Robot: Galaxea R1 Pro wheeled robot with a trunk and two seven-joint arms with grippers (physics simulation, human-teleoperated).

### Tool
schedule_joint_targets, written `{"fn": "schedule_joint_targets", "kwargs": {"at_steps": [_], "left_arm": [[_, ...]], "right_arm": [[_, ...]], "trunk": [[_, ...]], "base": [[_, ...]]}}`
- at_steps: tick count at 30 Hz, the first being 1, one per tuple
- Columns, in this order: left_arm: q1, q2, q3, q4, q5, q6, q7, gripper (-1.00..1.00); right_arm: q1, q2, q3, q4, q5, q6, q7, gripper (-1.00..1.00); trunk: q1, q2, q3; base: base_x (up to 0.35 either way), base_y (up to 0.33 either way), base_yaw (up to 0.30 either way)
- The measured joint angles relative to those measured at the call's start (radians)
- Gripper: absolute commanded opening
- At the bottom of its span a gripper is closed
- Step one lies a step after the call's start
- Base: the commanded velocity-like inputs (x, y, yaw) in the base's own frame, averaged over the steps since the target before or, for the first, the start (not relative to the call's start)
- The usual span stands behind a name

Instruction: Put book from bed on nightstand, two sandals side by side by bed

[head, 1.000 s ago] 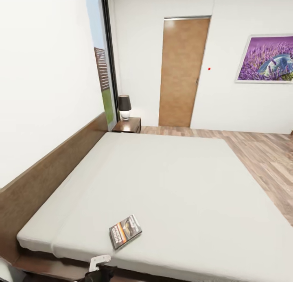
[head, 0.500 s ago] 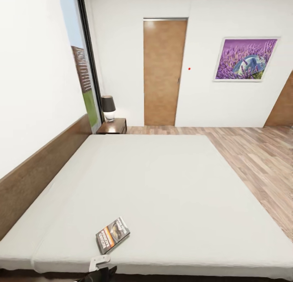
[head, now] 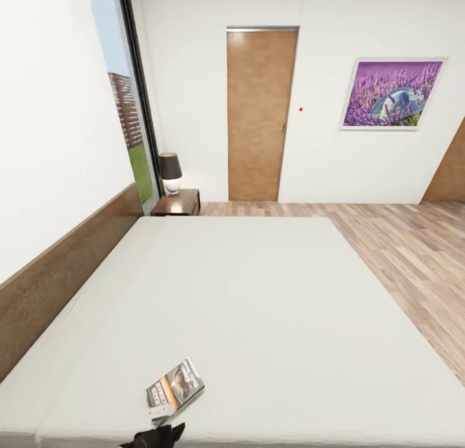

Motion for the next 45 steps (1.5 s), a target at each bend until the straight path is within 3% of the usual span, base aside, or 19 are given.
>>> {"fn": "schedule_joint_targets", "kwargs": {"at_steps": [15,18,19,20,23,25,27,31,34,38,39,41,42,44,45], "left_arm": [[0.000,0.006,0.004,-0.001,-0.003,-0.001,-0.010,1.00],[-0.001,0.040,0.010,-0.014,0.000,0.004,-0.032,1.00],[-0.004,0.066,0.014,-0.037,0.003,0.022,-0.073,1.00],[-0.006,0.075,0.012,-0.048,0.004,0.037,-0.094,1.00],[-0.012,0.119,0.011,-0.111,0.003,0.180,-0.241,1.00],[-0.015,0.157,0.010,-0.197,0.002,0.330,-0.367,1.00],[-0.016,0.180,0.009,-0.271,0.002,0.423,-0.439,1.00],[-0.017,0.212,0.009,-0.370,0.002,0.544,-0.525,1.00],[-0.018,0.223,0.010,-0.411,0.003,0.610,-0.560,1.00],[-0.021,0.239,0.011,-0.540,0.003,0.729,-0.609,1.00],[-0.025,0.245,0.013,-0.597,0.004,0.763,-0.605,1.00],[-0.071,0.247,0.046,-0.654,0.004,0.790,-0.486,1.00],[-0.107,0.241,0.077,-0.663,0.006,0.793,-0.376,1.00],[-0.155,0.218,0.114,-0.671,0.008,0.797,-0.218,1.00],[-0.165,0.211,0.121,-0.673,0.008,0.798,-0.182,1.00]], "right_arm": [[0.000,0.000,0.000,0.003,-0.001,-0.001,0.000,1.00],[0.000,0.000,0.000,0.003,-0.001,-0.001,0.000,1.00],[0.000,0.000,0.000,0.003,-0.001,-0.001,0.000,1.00],[0.000,0.000,0.000,0.003,-0.001,-0.001,0.000,1.00],[0.000,0.000,0.000,0.003,-0.001,-0.001,0.000,1.00],[0.000,0.000,0.000,0.003,-0.001,-0.001,0.000,1.00],[0.000,0.000,0.000,0.003,-0.001,-0.001,0.000,1.00],[0.000,0.000,0.000,0.003,-0.001,-0.001,0.000,1.00],[0.000,0.000,0.000,0.003,-0.001,-0.001,0.000,1.00],[0.000,0.000,0.000,0.003,-0.001,-0.001,0.000,1.00],[0.000,0.000,0.000,0.003,-0.001,-0.001,0.000,1.00],[0.000,0.000,0.000,0.004,0.000,-0.001,0.001,1.00],[0.000,0.000,0.000,0.004,0.000,-0.001,0.002,1.00],[0.000,0.000,0.000,0.004,0.000,-0.001,0.004,1.00],[0.000,0.000,0.000,0.004,0.000,-0.001,0.004,1.00]], "trunk": [[0.000,0.000,0.000],[0.000,0.000,0.000],[0.000,0.000,0.000],[0.000,0.000,0.000],[0.000,0.000,0.000],[0.000,0.000,0.000],[0.000,0.000,0.000],[0.000,0.000,0.000],[0.000,0.000,0.000],[0.000,0.000,0.000],[0.000,0.000,0.000],[0.000,0.000,0.000],[0.000,0.000,0.000],[0.000,0.000,0.000],[0.000,0.000,0.000]], "base": [[0.014,0.000,0.000],[0.000,0.000,0.000],[0.000,0.000,0.000],[0.000,0.000,0.000],[0.000,0.000,0.000],[0.000,0.000,0.000],[0.000,0.000,0.000],[0.000,0.000,0.000],[0.000,0.000,0.000],[0.000,0.000,0.000],[0.000,0.000,0.000],[0.000,0.000,0.000],[0.000,0.000,0.000],[0.000,0.000,0.000],[0.000,0.000,0.000]]}}
